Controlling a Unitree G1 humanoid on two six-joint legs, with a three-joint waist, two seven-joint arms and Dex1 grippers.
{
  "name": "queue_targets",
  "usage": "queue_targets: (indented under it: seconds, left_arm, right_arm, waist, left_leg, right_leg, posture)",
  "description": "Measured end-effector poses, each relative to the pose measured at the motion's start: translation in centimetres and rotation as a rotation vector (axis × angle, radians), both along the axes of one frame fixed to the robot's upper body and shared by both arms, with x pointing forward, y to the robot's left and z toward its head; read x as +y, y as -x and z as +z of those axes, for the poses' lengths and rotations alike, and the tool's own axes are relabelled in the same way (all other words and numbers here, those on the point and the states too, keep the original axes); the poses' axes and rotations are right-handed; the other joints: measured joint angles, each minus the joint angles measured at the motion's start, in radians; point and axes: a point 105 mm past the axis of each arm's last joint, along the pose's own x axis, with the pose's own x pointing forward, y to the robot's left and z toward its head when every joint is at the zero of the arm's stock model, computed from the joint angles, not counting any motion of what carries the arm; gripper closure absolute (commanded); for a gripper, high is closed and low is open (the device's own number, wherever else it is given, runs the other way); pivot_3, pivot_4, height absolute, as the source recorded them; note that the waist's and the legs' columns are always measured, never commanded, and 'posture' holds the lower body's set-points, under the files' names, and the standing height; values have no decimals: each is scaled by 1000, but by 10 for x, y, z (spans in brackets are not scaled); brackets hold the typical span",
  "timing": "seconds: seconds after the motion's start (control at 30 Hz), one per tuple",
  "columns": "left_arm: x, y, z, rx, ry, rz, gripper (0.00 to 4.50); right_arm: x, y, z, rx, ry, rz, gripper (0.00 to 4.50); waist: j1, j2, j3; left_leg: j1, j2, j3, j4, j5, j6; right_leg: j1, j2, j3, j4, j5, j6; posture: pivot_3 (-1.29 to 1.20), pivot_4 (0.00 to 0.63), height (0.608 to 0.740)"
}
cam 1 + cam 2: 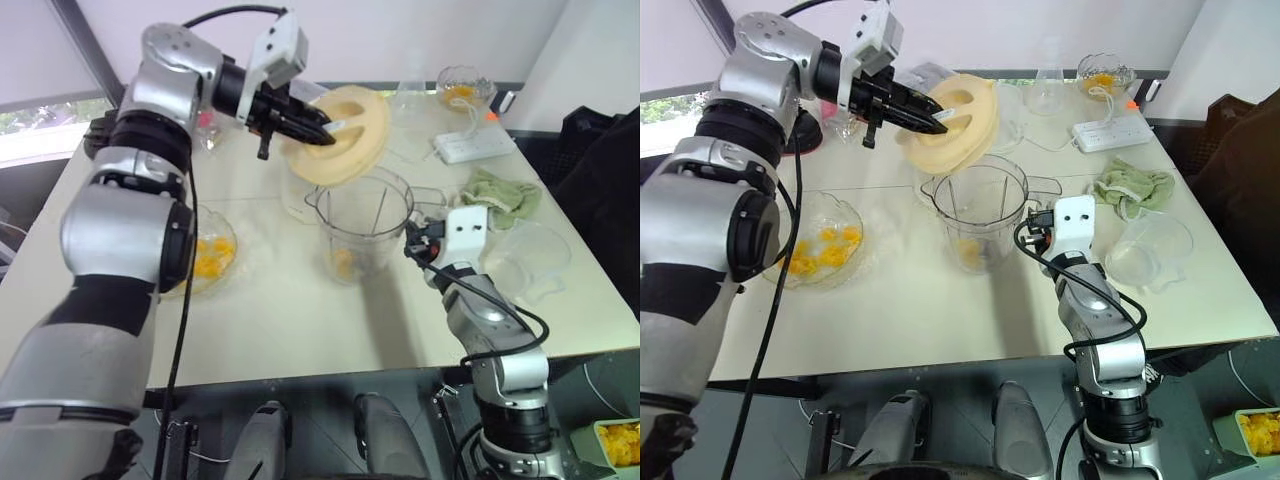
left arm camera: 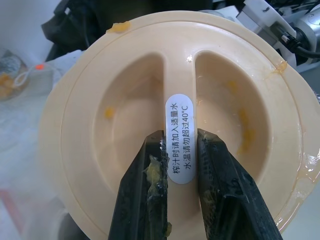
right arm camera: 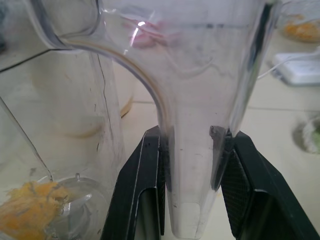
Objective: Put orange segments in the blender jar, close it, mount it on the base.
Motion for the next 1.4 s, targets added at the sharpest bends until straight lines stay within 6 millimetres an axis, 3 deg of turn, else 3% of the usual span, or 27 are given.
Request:
queue_targets:
  seconds: [0.4,0.7,0.83,1.17,1.4]
  left_arm:
    - [-17,5,-8,7,-36,-62,4244]
    - [-30,9,-16,5,-96,-110,4244]
    - [-38,18,-29,10,-146,-177,4244]
    - [-22,38,-44,56,-253,-266,4244]
    - [-30,51,-49,87,-249,-350,4244]
  right_arm:
    - [5,13,-19,-8,22,9,3605]
    - [6,16,-20,-49,54,15,3605]
    - [5,17,-21,-49,53,15,3605]
    - [2,20,-24,-50,51,3,3605]
    - [2,20,-25,-49,50,0,3605]
  waist:
    - [-1,0,0]
    - [-1,0,0]
    - [-2,0,0]
    - [1,0,0]
    - [2,0,-1]
  left_leg:
    - [0,0,0,0,0,0]
    - [1,0,0,0,0,0]
    - [1,0,0,0,0,0]
    - [1,0,0,0,0,0]
    - [1,0,0,1,0,0]
  right_leg:
    - [0,0,0,0,0,0]
    - [0,0,1,1,0,0]
    - [0,0,1,1,0,0]
    - [1,0,2,1,0,0]
    - [1,0,2,1,0,-1]
  posture:
    - [0,150,740]
    - [0,150,740]
    - [0,150,740]
    - [0,150,740]
    - [0,150,740]
